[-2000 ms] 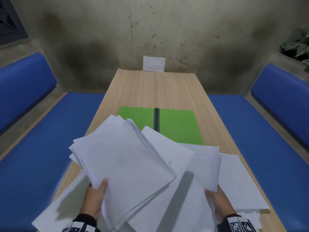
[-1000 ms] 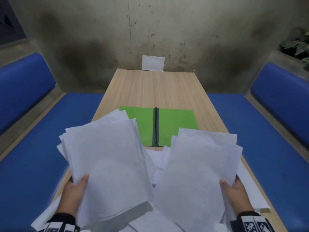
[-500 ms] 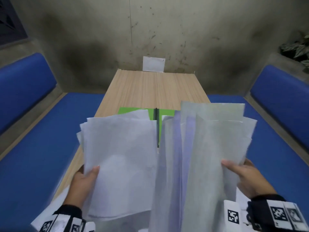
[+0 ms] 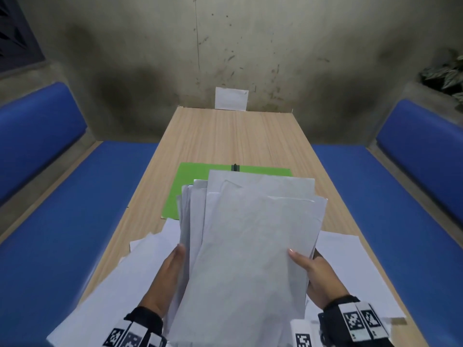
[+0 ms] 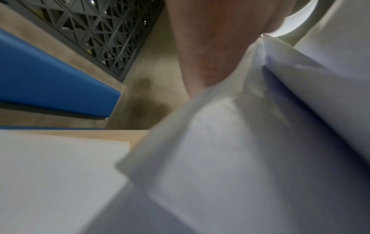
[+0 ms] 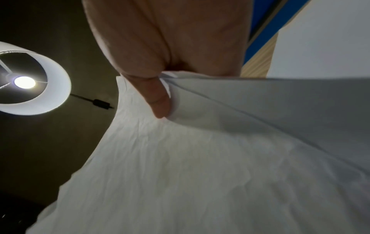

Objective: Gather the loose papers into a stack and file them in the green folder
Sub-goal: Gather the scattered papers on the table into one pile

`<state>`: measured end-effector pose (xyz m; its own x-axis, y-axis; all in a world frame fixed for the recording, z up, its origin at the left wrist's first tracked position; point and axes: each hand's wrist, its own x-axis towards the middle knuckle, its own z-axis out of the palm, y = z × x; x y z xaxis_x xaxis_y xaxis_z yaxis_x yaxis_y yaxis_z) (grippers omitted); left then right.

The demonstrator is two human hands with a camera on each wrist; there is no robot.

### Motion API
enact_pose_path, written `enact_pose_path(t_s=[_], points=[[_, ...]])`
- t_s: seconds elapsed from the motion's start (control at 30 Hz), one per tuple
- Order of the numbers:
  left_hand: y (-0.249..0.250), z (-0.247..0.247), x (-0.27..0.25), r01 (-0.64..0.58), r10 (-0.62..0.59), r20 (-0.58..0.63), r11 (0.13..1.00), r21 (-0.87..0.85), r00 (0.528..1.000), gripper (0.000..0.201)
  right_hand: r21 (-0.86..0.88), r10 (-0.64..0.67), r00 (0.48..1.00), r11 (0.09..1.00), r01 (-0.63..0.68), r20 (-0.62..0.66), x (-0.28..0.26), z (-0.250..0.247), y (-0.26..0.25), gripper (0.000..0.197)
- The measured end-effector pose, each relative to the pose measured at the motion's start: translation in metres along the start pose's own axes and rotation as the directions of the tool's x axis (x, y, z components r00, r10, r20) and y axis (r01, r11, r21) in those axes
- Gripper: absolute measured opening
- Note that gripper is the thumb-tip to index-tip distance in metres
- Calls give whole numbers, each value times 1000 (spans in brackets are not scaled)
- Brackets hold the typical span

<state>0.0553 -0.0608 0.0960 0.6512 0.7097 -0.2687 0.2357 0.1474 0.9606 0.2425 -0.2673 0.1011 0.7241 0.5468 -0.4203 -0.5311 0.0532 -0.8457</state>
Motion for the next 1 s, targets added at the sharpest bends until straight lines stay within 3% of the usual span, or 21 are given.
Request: enact_pose_path(t_s=[0.07, 0.13, 0.2, 0.27, 0.33, 0.47, 0.6, 0.7, 0.8, 0.83, 0.9, 1.0], points=[[2, 1, -4, -31, 33, 67, 999, -20, 997, 93, -5, -48, 999, 999, 48, -16, -2, 3, -1, 45], [9, 6, -7, -71, 71, 116, 997, -6, 991, 76, -4, -125, 992, 992, 125, -4, -5, 6, -4, 56], [15, 9, -8, -98, 99, 73, 995, -12, 992, 48, -24, -213, 975, 976, 215, 57, -11, 12, -12, 40], [16, 5, -7, -124, 124, 0, 992, -19, 992, 56, -35, -264, 956, 962, 271, 130, -18, 16, -20, 40], [16, 1, -6, -151, 150, -31, 988, -12, 988, 70, -74, -310, 933, 942, 328, 181, -22, 15, -25, 54], [21, -3, -9, -222, 223, 31, 974, -34, 974, 52, -282, -398, 894, 851, 443, 204, -30, 16, -26, 50], [30, -1, -15, -301, 317, 87, 941, -157, 945, 58, -271, -439, 874, 833, 482, 207, -32, 19, -26, 37], [37, 7, -17, -312, 320, -16, 911, -270, 947, 76, -248, -476, 867, 831, 497, 144, -30, 26, -28, 45], [48, 17, -18, -360, 323, -181, 903, -236, 929, 56, -263, -534, 844, 808, 527, 52, -25, 35, -29, 70], [51, 21, -18, -365, 312, -236, 902, -231, 920, 42, -236, -541, 841, 814, 531, 23, -22, 37, -28, 63], [55, 28, -16, -356, 283, -301, 907, -224, 910, 24, -192, -545, 838, 827, 529, -37, -19, 41, -28, 32], [55, 30, -10, -360, 281, -367, 918, -166, 886, 26, -211, -533, 842, 835, 508, -81, -15, 40, -29, 25]])
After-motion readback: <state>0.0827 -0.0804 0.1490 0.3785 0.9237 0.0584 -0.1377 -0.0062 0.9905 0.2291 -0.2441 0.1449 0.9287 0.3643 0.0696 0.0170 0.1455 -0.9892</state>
